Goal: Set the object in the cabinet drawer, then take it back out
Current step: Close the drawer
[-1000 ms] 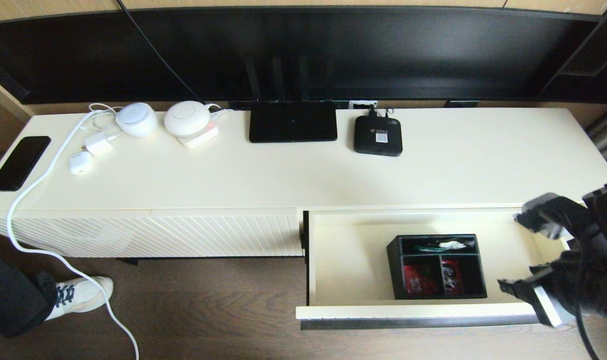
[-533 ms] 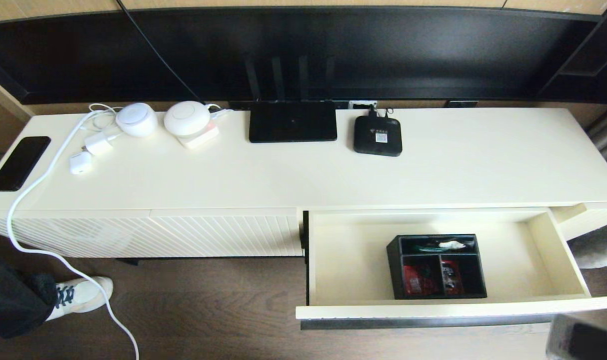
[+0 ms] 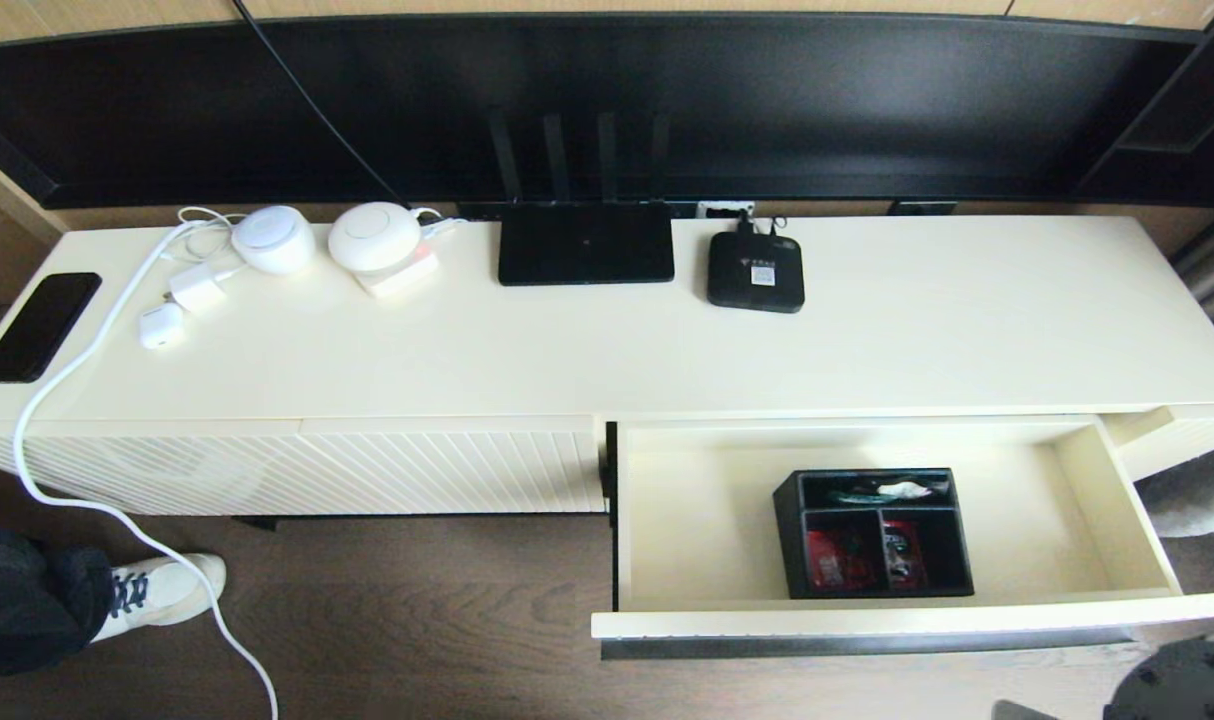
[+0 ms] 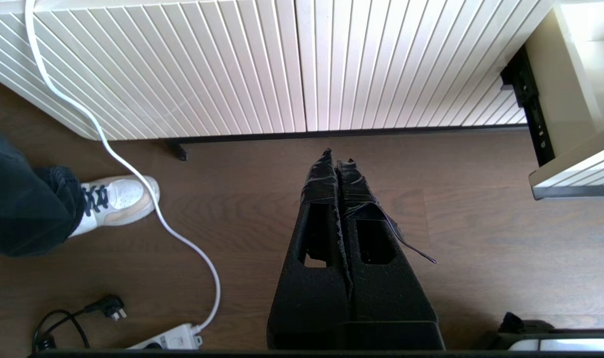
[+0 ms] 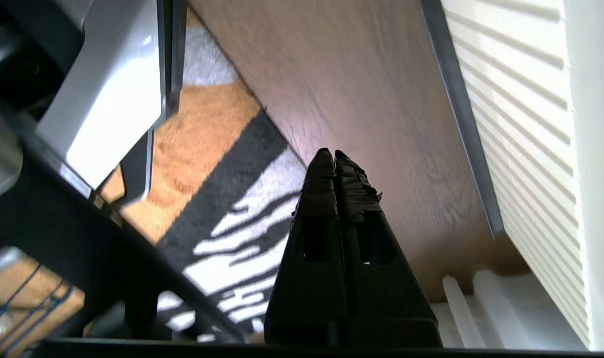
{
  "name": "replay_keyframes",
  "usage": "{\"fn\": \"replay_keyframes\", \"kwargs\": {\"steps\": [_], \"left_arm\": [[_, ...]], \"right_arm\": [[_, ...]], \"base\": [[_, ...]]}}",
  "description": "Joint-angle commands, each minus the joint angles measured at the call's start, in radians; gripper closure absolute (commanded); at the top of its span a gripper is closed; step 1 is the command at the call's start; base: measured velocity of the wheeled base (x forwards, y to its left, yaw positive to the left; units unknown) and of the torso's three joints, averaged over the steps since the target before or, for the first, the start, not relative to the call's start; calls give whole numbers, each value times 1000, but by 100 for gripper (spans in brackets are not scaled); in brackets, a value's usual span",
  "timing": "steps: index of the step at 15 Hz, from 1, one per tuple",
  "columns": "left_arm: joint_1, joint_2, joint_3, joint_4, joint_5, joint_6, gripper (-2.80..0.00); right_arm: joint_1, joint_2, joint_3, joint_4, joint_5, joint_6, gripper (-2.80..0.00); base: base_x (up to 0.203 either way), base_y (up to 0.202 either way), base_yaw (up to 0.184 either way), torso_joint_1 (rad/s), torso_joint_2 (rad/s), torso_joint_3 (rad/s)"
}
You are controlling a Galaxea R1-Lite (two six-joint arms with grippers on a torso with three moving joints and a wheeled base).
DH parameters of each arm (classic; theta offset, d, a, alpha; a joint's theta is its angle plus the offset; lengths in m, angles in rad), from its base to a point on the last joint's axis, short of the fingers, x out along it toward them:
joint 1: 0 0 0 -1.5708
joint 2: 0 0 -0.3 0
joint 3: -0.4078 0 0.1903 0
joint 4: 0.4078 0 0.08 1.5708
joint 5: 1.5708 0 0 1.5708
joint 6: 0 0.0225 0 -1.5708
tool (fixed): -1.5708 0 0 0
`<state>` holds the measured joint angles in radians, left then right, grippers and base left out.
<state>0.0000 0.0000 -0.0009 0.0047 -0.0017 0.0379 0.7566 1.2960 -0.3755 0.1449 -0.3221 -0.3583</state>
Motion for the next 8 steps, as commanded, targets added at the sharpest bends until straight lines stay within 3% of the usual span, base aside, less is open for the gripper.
{"fn": "replay_keyframes", "kwargs": {"steps": [1, 4, 8], "left_arm": [[0, 2, 0, 0, 0, 0, 0], [0, 2, 1, 0, 0, 0, 0], [0, 2, -1, 0, 0, 0, 0]], "right_arm": [[1, 140, 48, -160, -2, -3, 0], [0, 210, 69, -289, -7, -4, 0], [-37, 260, 51, -338, -37, -1, 0]], "base": [[0, 0, 0, 0, 0, 0], [0, 0, 0, 0, 0, 0], [0, 0, 0, 0, 0, 0]]}}
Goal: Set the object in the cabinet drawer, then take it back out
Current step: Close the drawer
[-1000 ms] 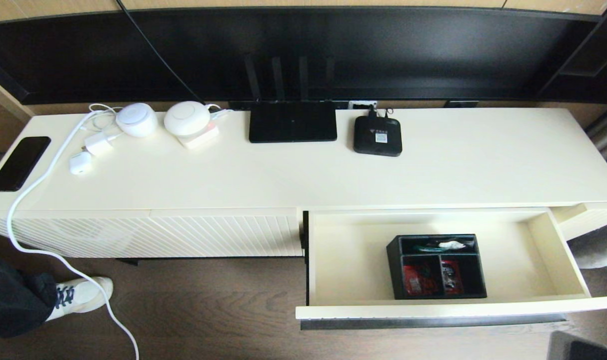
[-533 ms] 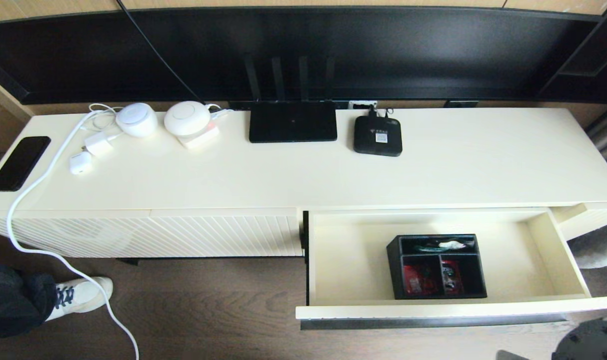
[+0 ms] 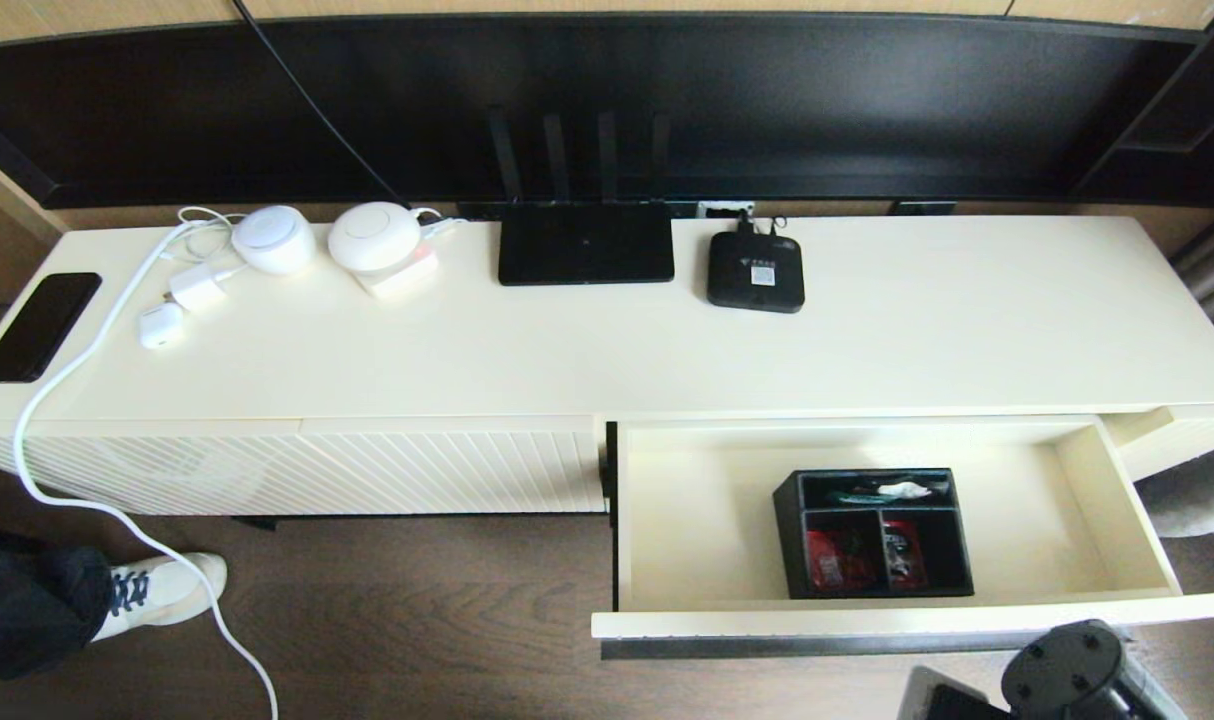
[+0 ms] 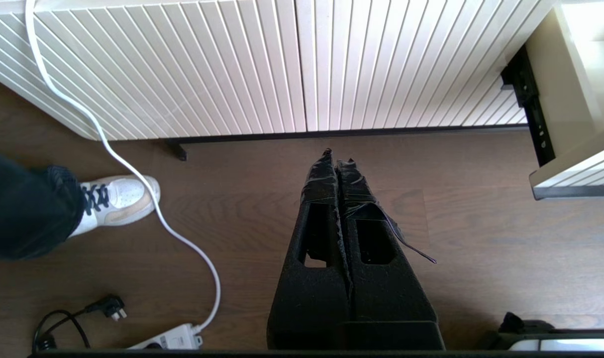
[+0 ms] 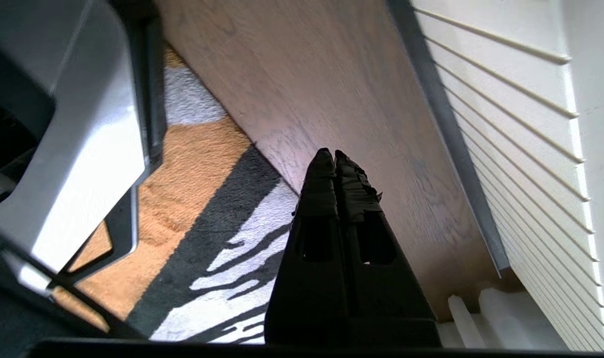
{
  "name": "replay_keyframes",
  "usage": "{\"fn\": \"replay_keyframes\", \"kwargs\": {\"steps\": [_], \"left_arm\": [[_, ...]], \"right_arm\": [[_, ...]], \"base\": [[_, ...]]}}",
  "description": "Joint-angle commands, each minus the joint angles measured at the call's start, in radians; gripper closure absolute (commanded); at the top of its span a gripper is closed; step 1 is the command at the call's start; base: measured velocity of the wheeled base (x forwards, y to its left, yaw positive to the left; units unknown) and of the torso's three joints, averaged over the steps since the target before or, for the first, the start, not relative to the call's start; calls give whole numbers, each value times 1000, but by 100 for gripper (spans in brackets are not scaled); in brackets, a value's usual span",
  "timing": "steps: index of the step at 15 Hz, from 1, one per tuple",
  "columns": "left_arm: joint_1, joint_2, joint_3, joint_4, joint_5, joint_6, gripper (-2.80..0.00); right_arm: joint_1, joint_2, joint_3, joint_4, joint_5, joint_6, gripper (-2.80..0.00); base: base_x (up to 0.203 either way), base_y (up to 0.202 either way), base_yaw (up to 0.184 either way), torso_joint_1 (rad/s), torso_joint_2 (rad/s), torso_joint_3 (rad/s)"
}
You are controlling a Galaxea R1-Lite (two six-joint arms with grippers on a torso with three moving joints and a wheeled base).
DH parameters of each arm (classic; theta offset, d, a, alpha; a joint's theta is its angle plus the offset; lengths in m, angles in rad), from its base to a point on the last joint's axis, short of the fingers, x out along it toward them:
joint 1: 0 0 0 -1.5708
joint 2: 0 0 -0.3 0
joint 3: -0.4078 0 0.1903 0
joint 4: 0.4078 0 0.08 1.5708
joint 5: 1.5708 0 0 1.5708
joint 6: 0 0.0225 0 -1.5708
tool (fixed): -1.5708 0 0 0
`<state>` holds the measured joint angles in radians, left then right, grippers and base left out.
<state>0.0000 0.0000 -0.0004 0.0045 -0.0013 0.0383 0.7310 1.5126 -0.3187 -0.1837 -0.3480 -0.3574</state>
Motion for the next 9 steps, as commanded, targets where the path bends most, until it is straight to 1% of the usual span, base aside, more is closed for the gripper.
{"fn": "replay_keyframes", "kwargs": {"steps": [1, 3, 5, 9], "left_arm": [[0, 2, 0, 0, 0, 0, 0], [0, 2, -1, 0, 0, 0, 0], [0, 2, 0, 0, 0, 0, 0], [0, 2, -1, 0, 0, 0, 0]], "right_arm": [[-20, 63, -12, -37, -46, 0, 0], [-52, 102, -30, -89, -103, 3, 0], [-87, 116, -64, -93, -109, 3, 0], [-119, 128, -131, -99, -109, 10, 0]], "base": [[0, 0, 0, 0, 0, 0], [0, 0, 0, 0, 0, 0], [0, 0, 0, 0, 0, 0], [0, 0, 0, 0, 0, 0]]}}
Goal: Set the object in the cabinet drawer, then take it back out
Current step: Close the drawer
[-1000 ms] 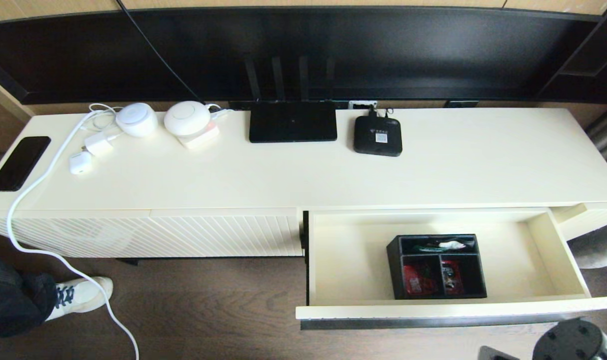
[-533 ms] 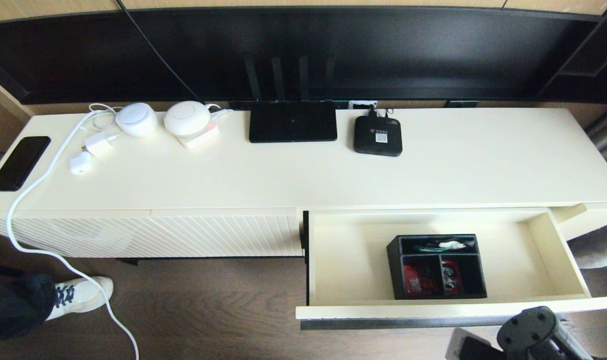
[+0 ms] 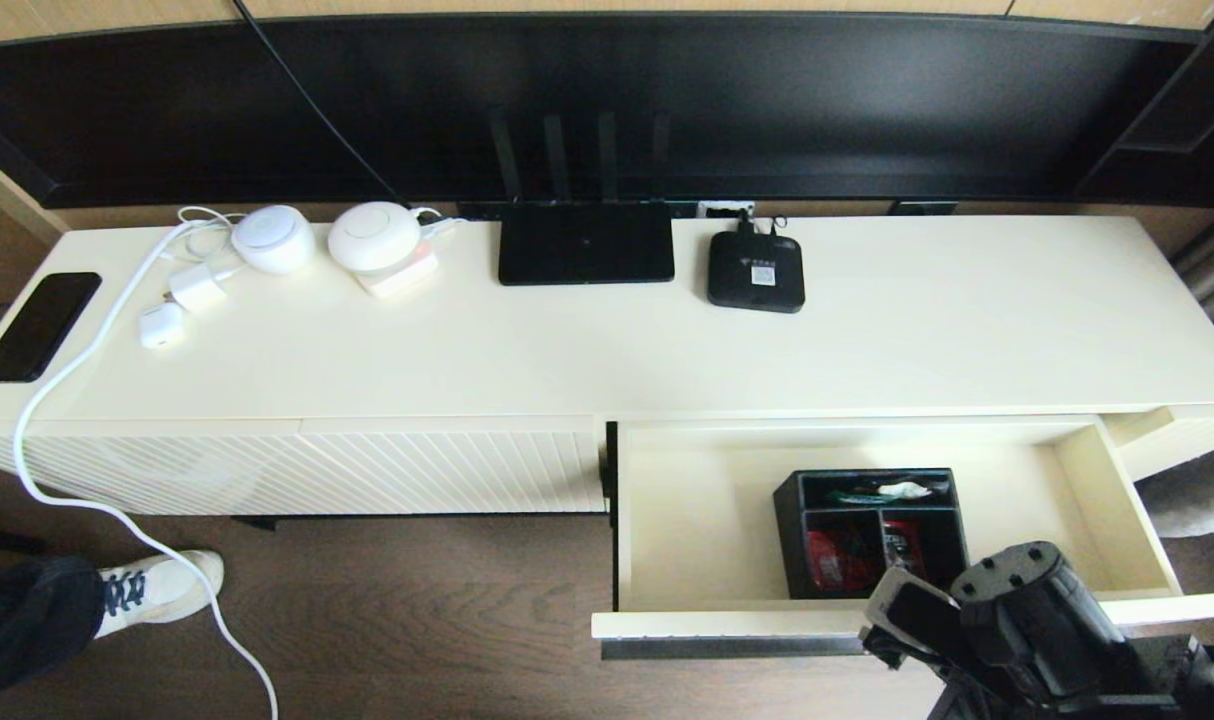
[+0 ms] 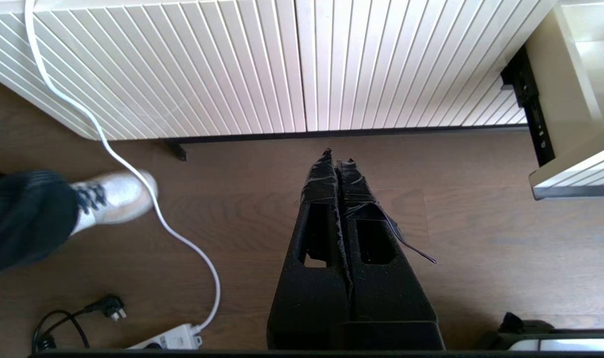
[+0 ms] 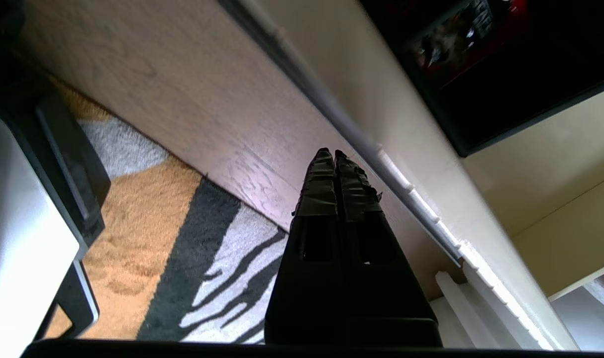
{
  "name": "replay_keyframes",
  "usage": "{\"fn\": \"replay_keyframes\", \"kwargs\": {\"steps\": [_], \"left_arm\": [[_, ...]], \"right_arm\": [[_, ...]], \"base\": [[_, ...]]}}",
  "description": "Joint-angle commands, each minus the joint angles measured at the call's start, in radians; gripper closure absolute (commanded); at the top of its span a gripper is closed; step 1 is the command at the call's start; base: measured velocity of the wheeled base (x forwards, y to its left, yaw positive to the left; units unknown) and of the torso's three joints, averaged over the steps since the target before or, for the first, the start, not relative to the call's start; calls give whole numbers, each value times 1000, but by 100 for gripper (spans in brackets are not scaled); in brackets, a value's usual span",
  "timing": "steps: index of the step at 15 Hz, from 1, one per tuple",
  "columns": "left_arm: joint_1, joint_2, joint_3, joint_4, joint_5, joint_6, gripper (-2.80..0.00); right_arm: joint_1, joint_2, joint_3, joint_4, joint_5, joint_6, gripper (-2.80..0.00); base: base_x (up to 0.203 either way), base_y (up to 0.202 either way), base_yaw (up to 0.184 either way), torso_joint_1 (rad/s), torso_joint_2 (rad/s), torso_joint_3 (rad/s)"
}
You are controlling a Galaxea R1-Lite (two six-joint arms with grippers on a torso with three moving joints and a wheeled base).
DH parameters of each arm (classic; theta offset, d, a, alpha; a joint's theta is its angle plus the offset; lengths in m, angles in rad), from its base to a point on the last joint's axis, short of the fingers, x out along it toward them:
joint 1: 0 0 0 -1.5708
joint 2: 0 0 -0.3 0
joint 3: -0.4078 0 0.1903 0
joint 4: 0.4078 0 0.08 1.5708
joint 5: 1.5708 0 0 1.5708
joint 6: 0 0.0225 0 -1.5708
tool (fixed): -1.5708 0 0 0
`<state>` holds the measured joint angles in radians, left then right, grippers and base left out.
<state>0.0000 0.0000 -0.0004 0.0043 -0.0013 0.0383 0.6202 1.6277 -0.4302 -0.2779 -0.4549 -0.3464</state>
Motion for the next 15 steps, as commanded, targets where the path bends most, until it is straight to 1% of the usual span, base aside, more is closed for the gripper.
{"fn": "replay_keyframes", "kwargs": {"steps": [1, 6, 9, 11, 15], "left_arm": [[0, 2, 0, 0, 0, 0, 0], [0, 2, 0, 0, 0, 0, 0], [0, 2, -1, 0, 0, 0, 0], [0, 2, 0, 0, 0, 0, 0], [0, 2, -1, 0, 0, 0, 0]], "right_arm": [[-19, 26, -38, -23, -2, 0, 0], [-54, 96, -63, -185, -2, 16, 0], [-63, 98, -94, -207, -1, 19, 0], [-64, 106, -131, -255, -2, 48, 0], [-83, 117, -172, -323, -4, 50, 0]], "base": [[0, 0, 0, 0, 0, 0], [0, 0, 0, 0, 0, 0], [0, 0, 0, 0, 0, 0], [0, 0, 0, 0, 0, 0], [0, 0, 0, 0, 0, 0]]}}
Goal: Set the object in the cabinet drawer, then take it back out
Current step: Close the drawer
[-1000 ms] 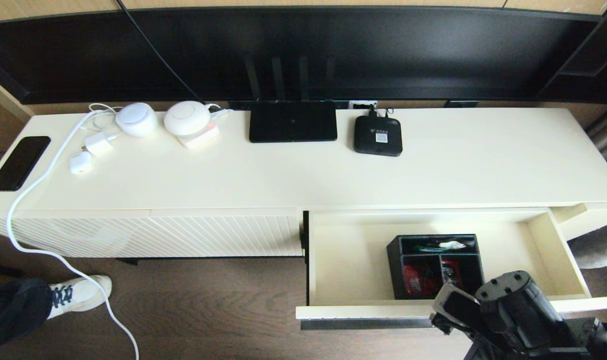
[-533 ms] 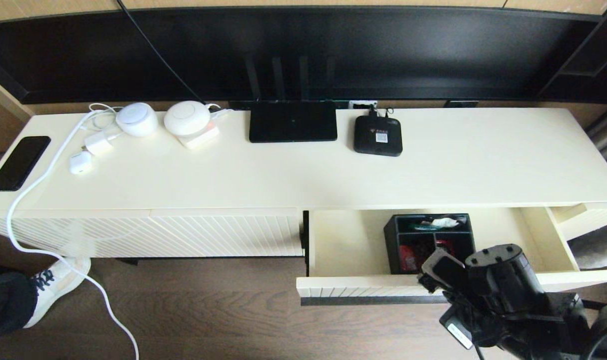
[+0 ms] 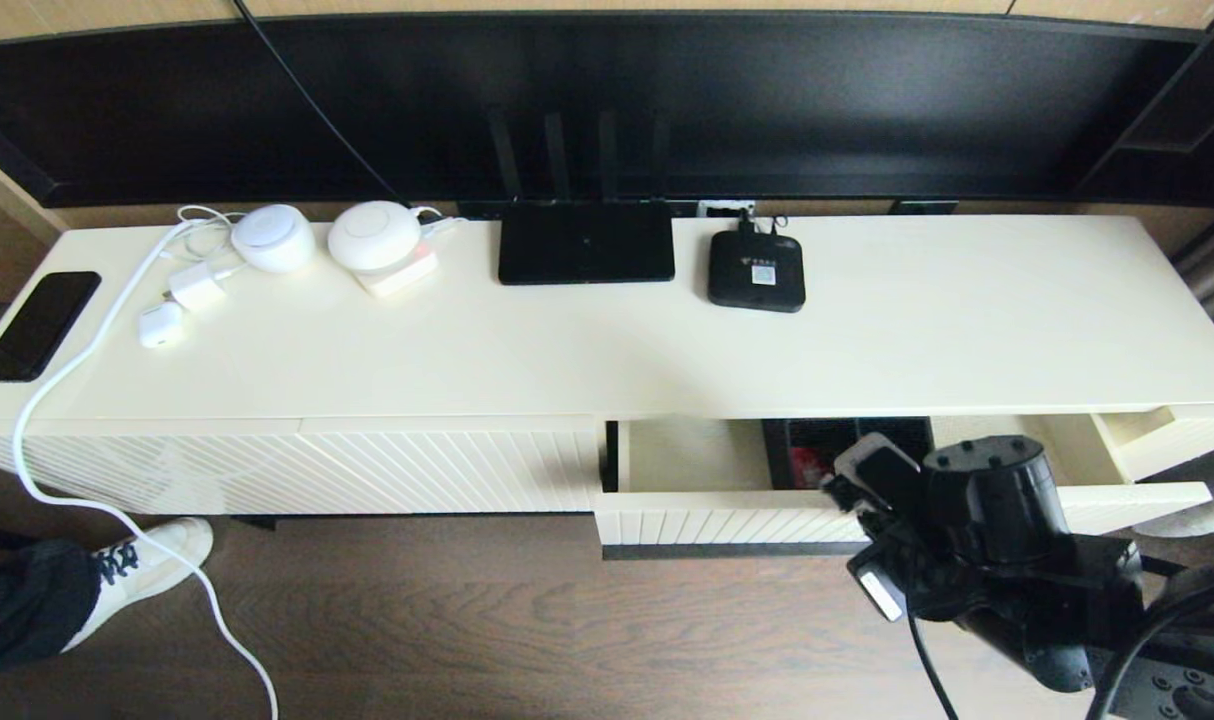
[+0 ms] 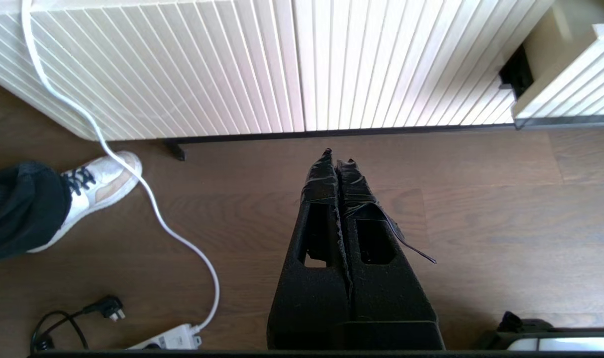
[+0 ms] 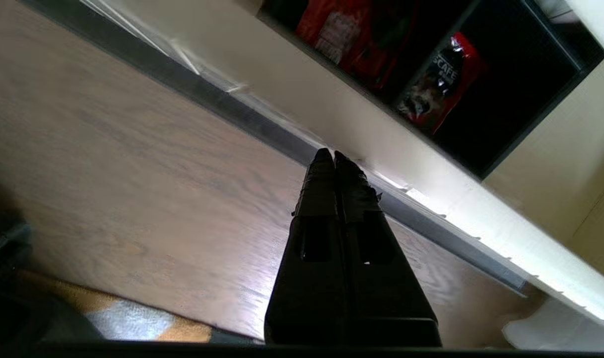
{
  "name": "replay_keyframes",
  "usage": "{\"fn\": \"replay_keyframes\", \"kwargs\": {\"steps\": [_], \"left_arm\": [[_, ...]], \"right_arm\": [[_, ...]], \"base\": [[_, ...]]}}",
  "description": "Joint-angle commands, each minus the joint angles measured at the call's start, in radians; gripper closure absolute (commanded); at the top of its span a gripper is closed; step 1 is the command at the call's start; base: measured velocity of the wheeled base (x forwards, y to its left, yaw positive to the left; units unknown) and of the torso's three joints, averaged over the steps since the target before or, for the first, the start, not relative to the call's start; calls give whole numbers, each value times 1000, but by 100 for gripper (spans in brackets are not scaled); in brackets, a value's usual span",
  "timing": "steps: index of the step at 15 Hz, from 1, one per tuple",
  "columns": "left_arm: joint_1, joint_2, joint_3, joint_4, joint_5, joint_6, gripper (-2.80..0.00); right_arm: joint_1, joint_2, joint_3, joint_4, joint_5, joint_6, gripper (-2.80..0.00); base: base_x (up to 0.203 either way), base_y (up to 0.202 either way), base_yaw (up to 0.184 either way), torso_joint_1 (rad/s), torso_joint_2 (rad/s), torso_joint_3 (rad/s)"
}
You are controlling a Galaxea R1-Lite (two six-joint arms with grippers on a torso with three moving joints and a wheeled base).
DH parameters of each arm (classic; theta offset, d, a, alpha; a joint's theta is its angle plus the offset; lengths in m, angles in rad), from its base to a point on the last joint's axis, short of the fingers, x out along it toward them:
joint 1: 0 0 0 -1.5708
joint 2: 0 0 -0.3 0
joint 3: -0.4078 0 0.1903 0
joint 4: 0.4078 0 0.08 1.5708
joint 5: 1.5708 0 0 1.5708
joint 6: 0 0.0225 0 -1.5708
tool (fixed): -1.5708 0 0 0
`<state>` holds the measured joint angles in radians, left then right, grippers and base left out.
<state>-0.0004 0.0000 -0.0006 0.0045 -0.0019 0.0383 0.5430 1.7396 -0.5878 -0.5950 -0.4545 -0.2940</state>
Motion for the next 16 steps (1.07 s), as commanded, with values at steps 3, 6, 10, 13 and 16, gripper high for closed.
{"fn": "replay_keyframes", "kwargs": {"steps": [3, 6, 10, 13, 16], "left_arm": [[0, 2, -1, 0, 0, 0, 0], [0, 0, 0, 0, 0, 0, 0], [0, 2, 0, 0, 0, 0, 0], [0, 2, 0, 0, 0, 0, 0], [0, 2, 1, 0, 0, 0, 0]], "right_arm": [[-21, 12, -17, -24, -3, -1, 0], [-46, 44, -14, -92, -4, -10, 0], [-61, 59, -19, -98, -4, -8, 0], [-66, 93, -26, -163, -3, -12, 0], [-67, 104, -32, -181, -3, -17, 0]], "base": [[0, 0, 0, 0, 0, 0], [0, 0, 0, 0, 0, 0], [0, 0, 0, 0, 0, 0], [0, 0, 0, 0, 0, 0], [0, 0, 0, 0, 0, 0]]}}
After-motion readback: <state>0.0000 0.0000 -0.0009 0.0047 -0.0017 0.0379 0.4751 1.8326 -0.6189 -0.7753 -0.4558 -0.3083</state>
